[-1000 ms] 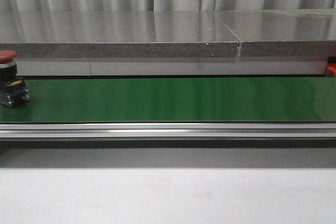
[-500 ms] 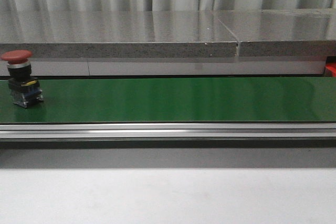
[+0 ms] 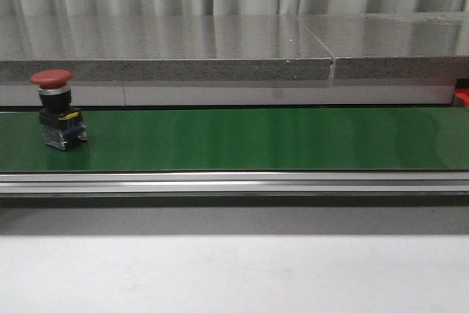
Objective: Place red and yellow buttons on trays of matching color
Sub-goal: 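Reach the left gripper to a yellow push-button and grasp it, then carry the yellow button with the left gripper onto the belt, release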
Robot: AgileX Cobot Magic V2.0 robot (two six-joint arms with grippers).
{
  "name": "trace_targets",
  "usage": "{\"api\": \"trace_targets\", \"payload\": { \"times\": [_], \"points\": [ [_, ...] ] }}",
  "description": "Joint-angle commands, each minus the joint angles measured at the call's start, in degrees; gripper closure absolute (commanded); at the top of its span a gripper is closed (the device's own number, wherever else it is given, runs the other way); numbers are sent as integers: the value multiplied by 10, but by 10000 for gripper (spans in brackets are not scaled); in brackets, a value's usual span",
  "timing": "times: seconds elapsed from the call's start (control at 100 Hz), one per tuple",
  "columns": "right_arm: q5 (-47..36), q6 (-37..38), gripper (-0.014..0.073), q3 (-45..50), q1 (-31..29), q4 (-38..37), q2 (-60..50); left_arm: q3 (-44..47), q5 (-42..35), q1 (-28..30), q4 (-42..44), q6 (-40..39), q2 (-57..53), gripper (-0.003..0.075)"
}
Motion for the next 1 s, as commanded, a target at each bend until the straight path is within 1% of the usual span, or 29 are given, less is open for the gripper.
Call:
{"api": "trace_targets", "payload": {
  "times": [0.0, 0.1, 0.14, 0.19, 0.26, 0.29, 0.31, 0.36, 0.38, 0.43, 0.45, 0.5, 0.54, 0.67, 0.86, 0.99],
  "points": [
    [-45, 0, 713, -5, -1, -2, -9, -18, -13, -1, -5, -5, -8, 48],
    [-45, 0, 713, -5, -1, -2, -9, -18, -13, -1, -9, -5, 0, 52],
    [-45, 0, 713, -5, -1, -2, -9, -18, -13, -1, -9, -5, 1, 72],
    [-45, 0, 713, -5, -1, -2, -9, -18, -13, -1, -10, -5, 2, 116],
    [-45, 0, 713, -5, -1, -2, -9, -18, -14, -1, -10, -5, 2, 219],
    [-45, 0, 713, -5, -1, -2, -9, -18, -14, -1, -10, -5, 2, 283],
    [-45, 0, 713, -5, -1, -2, -9, -18, -14, -1, -10, -5, 2, 311],
    [-45, 0, 713, -5, -1, -2, -9, -18, -14, -1, -10, -5, 2, 422],
    [-45, 0, 713, -5, -1, -2, -9, -18, -14, -1, -10, -5, 2, 450],
    [-45, 0, 713, -5, -1, -2, -9, -18, -13, -1, -11, -5, 2, 559],
    [-45, 0, 713, -5, -1, -2, -9, -18, -12, -1, -13, -5, 2, 584],
    [-45, 0, 713, -5, -1, -2, -9, -18, -10, -1, -16, -5, 0, 680],
    [-45, 0, 713, -5, -1, -2, -9, -18, -9, -1, -19, -5, -5, 734],
    [-45, 0, 713, -5, -1, -2, -9, -18, -2, -4, -21, -5, -33, 739],
    [-45, 0, 713, -5, -1, -2, -9, -19, 11, -27, -20, -2, -118, 739],
    [-45, 0, 713, -5, -1, -2, -9, -46, 41, -69, -20, 48, -178, 739]
  ]
}}
